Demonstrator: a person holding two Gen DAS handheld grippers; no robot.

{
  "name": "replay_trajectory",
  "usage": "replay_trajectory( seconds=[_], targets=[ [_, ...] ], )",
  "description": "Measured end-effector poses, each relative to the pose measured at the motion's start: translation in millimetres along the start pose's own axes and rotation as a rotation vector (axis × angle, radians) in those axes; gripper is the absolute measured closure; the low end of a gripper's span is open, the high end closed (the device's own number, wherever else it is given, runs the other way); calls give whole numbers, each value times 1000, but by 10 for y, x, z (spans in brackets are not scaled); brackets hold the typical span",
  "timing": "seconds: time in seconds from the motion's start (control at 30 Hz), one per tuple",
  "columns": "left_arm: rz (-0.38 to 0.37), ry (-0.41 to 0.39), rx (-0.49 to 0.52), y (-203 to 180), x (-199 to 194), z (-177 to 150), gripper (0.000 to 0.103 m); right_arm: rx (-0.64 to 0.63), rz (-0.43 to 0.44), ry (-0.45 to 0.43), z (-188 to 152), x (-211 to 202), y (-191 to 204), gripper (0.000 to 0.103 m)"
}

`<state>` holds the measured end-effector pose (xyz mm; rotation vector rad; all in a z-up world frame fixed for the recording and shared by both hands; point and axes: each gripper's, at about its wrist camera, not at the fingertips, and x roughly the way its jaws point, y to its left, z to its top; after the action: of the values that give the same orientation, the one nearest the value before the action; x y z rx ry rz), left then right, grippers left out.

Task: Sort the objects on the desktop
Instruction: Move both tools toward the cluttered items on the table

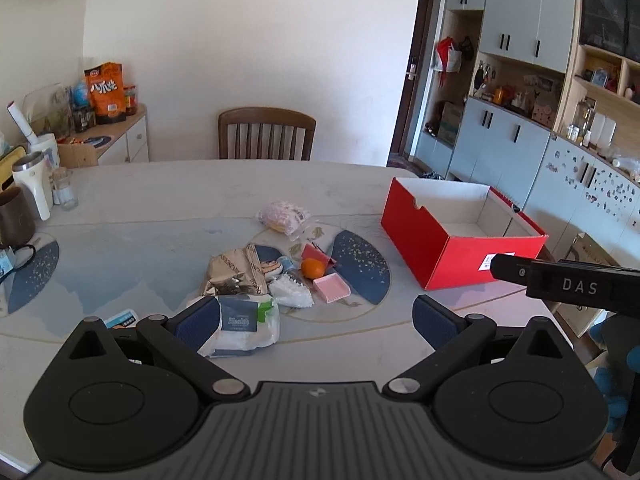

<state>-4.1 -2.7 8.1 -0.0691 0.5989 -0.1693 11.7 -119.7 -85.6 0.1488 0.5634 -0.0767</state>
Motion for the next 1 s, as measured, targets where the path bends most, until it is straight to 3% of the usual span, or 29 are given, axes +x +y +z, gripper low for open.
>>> replay_trajectory(
  seconds=[0.47,0.67,1.0],
  targets=[
    [19,-23,42,-107,9,3,0,-5,13,1,9,34,-37,1],
    [43,-36,5,-40,32,24,0,-34,39,-9,16,27,-65,1],
    [164,-51,-6,162,64,-147,0,-101,106,-40,49,29,-96,1]
  ],
)
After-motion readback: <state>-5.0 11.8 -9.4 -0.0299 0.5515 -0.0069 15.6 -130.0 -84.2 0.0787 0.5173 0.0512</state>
